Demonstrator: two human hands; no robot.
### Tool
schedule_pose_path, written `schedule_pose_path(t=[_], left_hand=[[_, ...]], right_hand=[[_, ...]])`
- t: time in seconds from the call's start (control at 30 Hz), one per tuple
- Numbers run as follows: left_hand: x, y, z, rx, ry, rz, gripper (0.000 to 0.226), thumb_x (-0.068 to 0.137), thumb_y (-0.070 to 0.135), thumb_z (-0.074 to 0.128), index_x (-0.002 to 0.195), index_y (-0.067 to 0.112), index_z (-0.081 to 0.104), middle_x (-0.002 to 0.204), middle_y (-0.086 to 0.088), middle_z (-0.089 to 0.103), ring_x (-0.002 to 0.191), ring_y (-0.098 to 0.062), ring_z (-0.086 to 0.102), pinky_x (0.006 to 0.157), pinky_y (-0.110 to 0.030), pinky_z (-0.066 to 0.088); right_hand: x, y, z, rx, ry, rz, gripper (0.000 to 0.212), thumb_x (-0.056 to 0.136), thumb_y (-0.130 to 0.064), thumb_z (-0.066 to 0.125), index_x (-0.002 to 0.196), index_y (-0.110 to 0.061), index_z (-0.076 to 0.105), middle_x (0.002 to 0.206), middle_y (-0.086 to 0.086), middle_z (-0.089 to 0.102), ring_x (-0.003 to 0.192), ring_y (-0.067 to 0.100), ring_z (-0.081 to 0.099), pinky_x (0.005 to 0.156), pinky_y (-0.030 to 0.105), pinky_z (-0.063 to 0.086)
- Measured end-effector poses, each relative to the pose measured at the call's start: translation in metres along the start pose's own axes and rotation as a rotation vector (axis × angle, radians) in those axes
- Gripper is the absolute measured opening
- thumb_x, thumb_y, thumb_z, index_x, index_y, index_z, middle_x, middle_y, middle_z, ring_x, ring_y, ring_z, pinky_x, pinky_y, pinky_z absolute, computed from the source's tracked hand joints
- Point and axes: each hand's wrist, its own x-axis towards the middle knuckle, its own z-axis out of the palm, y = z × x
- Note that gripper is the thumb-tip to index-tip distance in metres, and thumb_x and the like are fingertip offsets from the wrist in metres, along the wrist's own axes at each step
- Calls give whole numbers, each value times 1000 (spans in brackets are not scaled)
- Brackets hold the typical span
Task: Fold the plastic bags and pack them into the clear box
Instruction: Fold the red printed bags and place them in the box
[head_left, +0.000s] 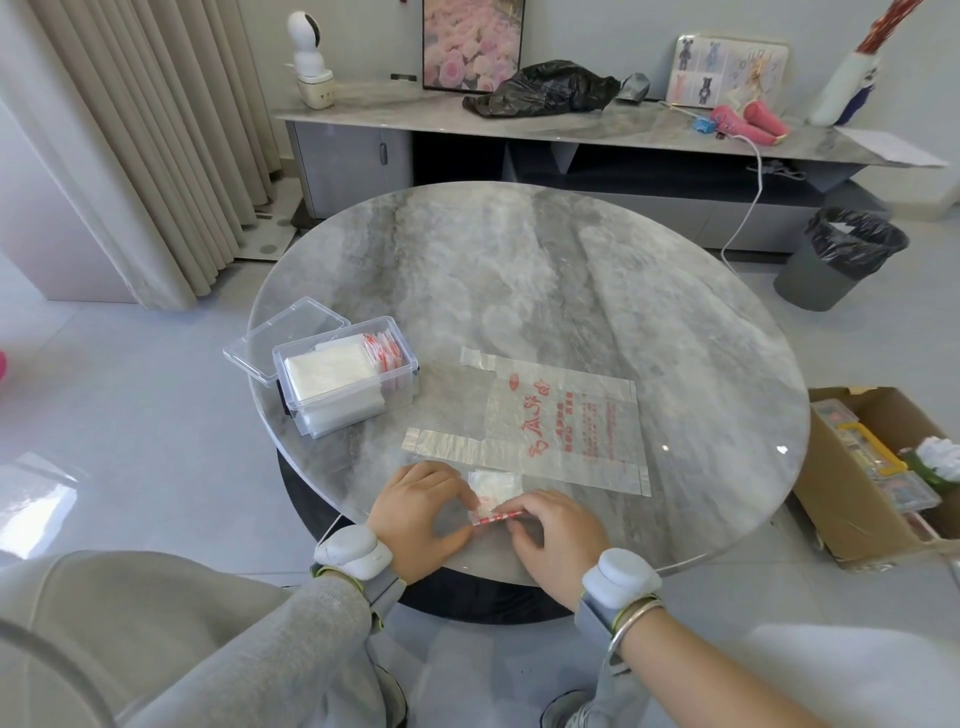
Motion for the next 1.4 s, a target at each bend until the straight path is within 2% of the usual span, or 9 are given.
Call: schedule_pose_path(t=[0.2, 0.3, 0.4, 0.7, 1.0, 1.13, 1.2, 1.3, 1.4], left_hand=[[4, -2, 6, -58, 43, -104, 27, 76, 54, 54, 84, 34, 70, 93, 23, 67, 108, -3, 54, 95, -26, 32], [5, -4, 10, -78, 61, -159, 30, 75, 56, 53, 83, 33, 71, 94, 23, 66, 106, -2, 52, 92, -27, 33], [10, 0, 15, -108, 102, -240, 38, 75, 60, 53, 78, 26, 70, 89, 18, 64, 99, -5, 50, 86, -28, 34], [22, 10, 20, -99, 173, -375, 19, 77, 36, 81, 68, 24, 68, 68, 28, 44, 86, -12, 48, 75, -35, 45], [25, 4, 24, -27, 170, -315, 24, 79, 47, 71, 67, 28, 61, 69, 20, 51, 87, -14, 50, 68, -31, 46], [19, 5, 17, -24, 205, -284, 16, 82, 32, 74, 86, 23, 62, 92, 14, 55, 94, -12, 48, 64, -27, 47], [14, 5, 11, 46, 243, -162, 13, 85, 28, 69, 93, 21, 61, 105, 11, 58, 100, -11, 50, 65, -27, 49], [11, 3, 18, 149, 224, 134, 18, 92, 27, 55, 97, 18, 70, 109, 8, 66, 109, -14, 57, 85, -29, 47], [11, -5, 31, 174, 224, 217, 22, 90, 23, 54, 96, 19, 75, 106, 8, 71, 106, -13, 63, 87, -30, 48]], right_hand=[[9, 0, -4, 108, -11, 190, 11, 87, -34, 62, 97, -37, 61, 90, -16, 68, 83, 4, 62, 74, 27, 48], [12, 0, -4, 194, -3, 258, 13, 87, -32, 64, 90, -40, 54, 86, -19, 66, 77, 2, 62, 68, 21, 47], [15, 2, -5, 258, 18, 325, 12, 86, -30, 66, 89, -37, 56, 82, -19, 68, 77, 3, 64, 73, 26, 50], [26, 3, 3, 316, 130, 449, 10, 84, -35, 66, 92, -32, 61, 85, -18, 66, 77, -1, 60, 69, 19, 46], [31, 0, 15, 202, 173, 429, 23, 84, -33, 68, 102, -33, 54, 85, -14, 62, 73, 4, 58, 61, 15, 37], [32, 2, 18, 179, 186, 409, 21, 84, -31, 68, 102, -31, 58, 85, -13, 60, 71, 3, 56, 62, 17, 37], [34, 1, 20, 160, 177, 407, 20, 85, -32, 67, 102, -31, 59, 86, -13, 60, 73, 5, 56, 65, 20, 40], [35, 2, 19, 141, 169, 411, 20, 85, -33, 67, 103, -33, 59, 88, -13, 60, 77, 8, 58, 71, 24, 44], [35, 1, 19, 144, 173, 411, 22, 85, -34, 67, 104, -32, 58, 89, -13, 61, 79, 8, 58, 73, 25, 44]])
